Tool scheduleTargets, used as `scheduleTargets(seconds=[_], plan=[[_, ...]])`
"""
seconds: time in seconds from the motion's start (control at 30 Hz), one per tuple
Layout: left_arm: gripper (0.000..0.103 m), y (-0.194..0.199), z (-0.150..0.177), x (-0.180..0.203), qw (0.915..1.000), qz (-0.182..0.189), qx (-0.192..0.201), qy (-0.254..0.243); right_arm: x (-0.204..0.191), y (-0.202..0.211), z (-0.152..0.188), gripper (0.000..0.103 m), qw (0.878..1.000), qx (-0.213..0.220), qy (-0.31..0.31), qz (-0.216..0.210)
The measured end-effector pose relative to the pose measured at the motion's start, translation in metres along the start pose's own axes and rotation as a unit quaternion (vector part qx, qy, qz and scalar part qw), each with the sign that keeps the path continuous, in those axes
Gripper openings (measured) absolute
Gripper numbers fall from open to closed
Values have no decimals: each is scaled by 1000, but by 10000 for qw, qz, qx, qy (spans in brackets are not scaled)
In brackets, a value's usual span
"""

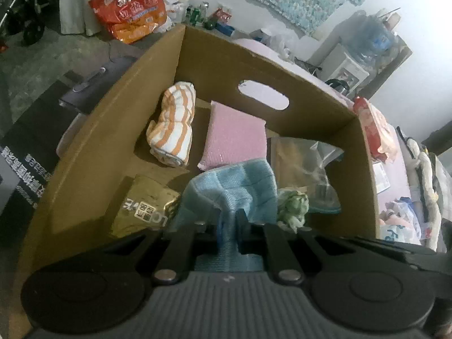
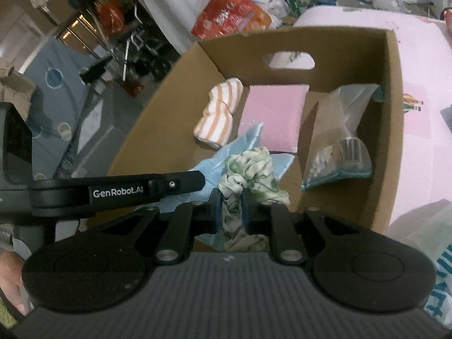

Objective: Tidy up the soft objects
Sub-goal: 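Carry the blue towel and green scrunchie over the cardboard box, then lower the towel and scrunchie into the box and open both tools, then move both tools from the box back to the table items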

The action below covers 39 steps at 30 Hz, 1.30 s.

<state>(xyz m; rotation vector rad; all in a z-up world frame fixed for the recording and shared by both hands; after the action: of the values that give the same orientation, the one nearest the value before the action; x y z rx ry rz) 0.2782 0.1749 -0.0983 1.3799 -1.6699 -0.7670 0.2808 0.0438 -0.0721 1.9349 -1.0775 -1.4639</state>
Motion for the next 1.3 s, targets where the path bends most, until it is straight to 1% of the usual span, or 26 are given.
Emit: scheduleTargets(seconds=[0.03,0.1,0.2,0.27,0.3,0.37,0.4,0.47,0.57,0.77,0.9,0.93,0.97,1.07,1.17,1.3], plan=[[14,-3,1,0,10000,25,-49,13,1,-4,0,18,10000,-34,-8,37],[15,-7,3,2,9998,95,-128,72,3,-13,-2,22,9999,-92,-32,105],[25,-8,5,0,9996,157,-172,160,9,-23,-7,25,9996,-173,-145,165],[37,-7,5,-2,9994,186,-169,258,12,-21,-9,33,9996,-169,-201,117],[41,-5,5,-3,9993,185,-139,291,16,-21,-10,33,9996,-158,-214,83],[54,-2,4,-5,9994,89,-67,321,18,-15,-10,37,9996,-122,-242,-18],[56,1,3,-6,9995,33,-21,327,21,-9,-11,38,9996,-104,-257,-53],[58,3,2,-6,9994,2,13,351,19,-5,-13,46,9996,-33,-266,-124],[61,8,2,-6,9993,-49,38,371,17,3,-14,51,9994,90,-271,-216],[63,20,1,6,9996,-126,110,242,15,32,-20,53,9976,404,-288,-491],[69,38,-1,25,9993,-235,298,-51,19,70,-19,57,9948,673,-205,-739],[72,42,-2,30,9990,-252,348,-142,21,81,-18,60,9939,750,-176,-792],[77,47,-3,36,9986,-261,403,-241,24,93,-16,65,9927,841,-149,-845],[87,61,-5,61,9961,-234,607,-603,36,131,-7,77,9881,1145,-101,-1027],[93,69,-6,90,9919,-199,735,-1016,57,166,9,81,9834,1445,-101,-1091],[97,73,-4,138,9840,-36,826,-1579,96,205,33,83,9771,1771,-311,-1138]])
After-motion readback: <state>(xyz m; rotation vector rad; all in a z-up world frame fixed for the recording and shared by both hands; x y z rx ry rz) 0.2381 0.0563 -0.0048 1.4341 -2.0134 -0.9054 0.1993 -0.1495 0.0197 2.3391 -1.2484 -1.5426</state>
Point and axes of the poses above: each gripper's, at about its wrist camera, not at the fingertips, and y roughly against the way its jaws point, x to its right, z to its underside, the point moved 8 cm from there along -y, roughly the way its jaws point, and after that the axes turned 15 degrees about -y, right-handed, at the moved point
